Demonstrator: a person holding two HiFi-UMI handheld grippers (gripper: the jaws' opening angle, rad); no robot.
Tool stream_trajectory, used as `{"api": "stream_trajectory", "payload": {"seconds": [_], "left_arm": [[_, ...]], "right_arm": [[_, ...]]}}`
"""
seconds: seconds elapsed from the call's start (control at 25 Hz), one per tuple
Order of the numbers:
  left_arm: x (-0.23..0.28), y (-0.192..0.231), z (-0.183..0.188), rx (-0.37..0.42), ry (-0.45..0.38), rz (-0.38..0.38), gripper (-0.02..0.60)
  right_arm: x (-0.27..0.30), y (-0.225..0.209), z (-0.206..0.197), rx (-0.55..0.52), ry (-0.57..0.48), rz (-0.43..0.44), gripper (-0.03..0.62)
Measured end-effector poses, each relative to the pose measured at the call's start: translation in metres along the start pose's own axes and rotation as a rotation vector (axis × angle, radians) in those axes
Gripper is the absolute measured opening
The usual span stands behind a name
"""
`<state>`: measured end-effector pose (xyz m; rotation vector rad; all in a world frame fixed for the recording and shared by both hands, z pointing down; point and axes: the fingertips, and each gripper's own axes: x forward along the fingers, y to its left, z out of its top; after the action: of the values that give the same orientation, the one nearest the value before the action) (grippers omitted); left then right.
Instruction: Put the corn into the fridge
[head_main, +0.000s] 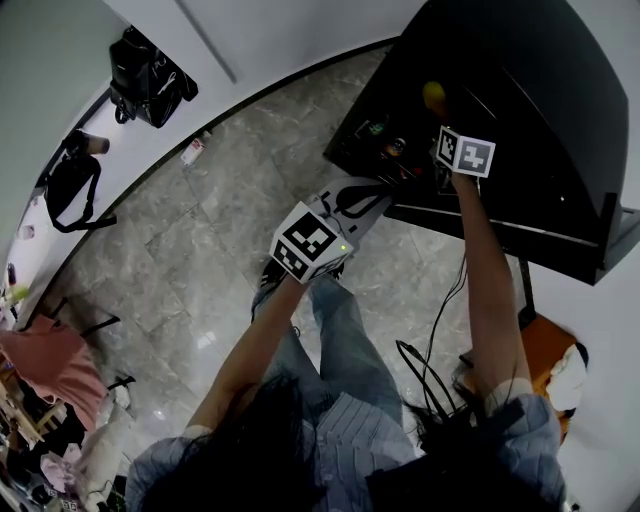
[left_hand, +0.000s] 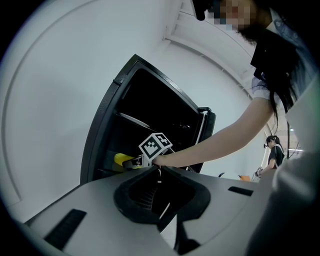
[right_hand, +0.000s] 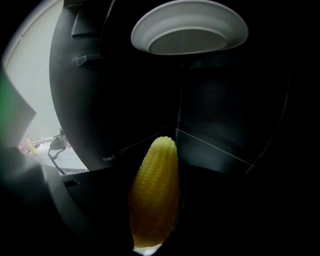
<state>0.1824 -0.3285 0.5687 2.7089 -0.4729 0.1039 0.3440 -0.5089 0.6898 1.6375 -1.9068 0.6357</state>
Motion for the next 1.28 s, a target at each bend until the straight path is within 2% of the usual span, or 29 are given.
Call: {"api": "stream_trajectory", "payload": {"seconds": [0.4, 0.64, 0.88, 1.28], "left_arm": [[0.0, 0.001, -0.008, -0.013, 0.016, 0.003, 0.008], [-0.002, 0.001, -0.015, -0.023, 0.033, 0.006, 0.009], [-0.012, 0.008, -0.021, -0.034, 0.042, 0.023, 0.009], [-0.021, 0.007, -0.026, -0.05, 0.055, 0.023, 0.009]], "right_arm": [[0.01, -0.003, 0.008, -0.026, 0.014, -0.011, 0.249], [0.017, -0.008, -0.001, -0.047, 0.043, -0.038, 0.249], [0.017, -0.011, -0.004, 0.043, 0.019, -0.039, 0.249], [0.012, -0.009, -0.008, 0.04, 0.03, -0.036, 0.249]]}}
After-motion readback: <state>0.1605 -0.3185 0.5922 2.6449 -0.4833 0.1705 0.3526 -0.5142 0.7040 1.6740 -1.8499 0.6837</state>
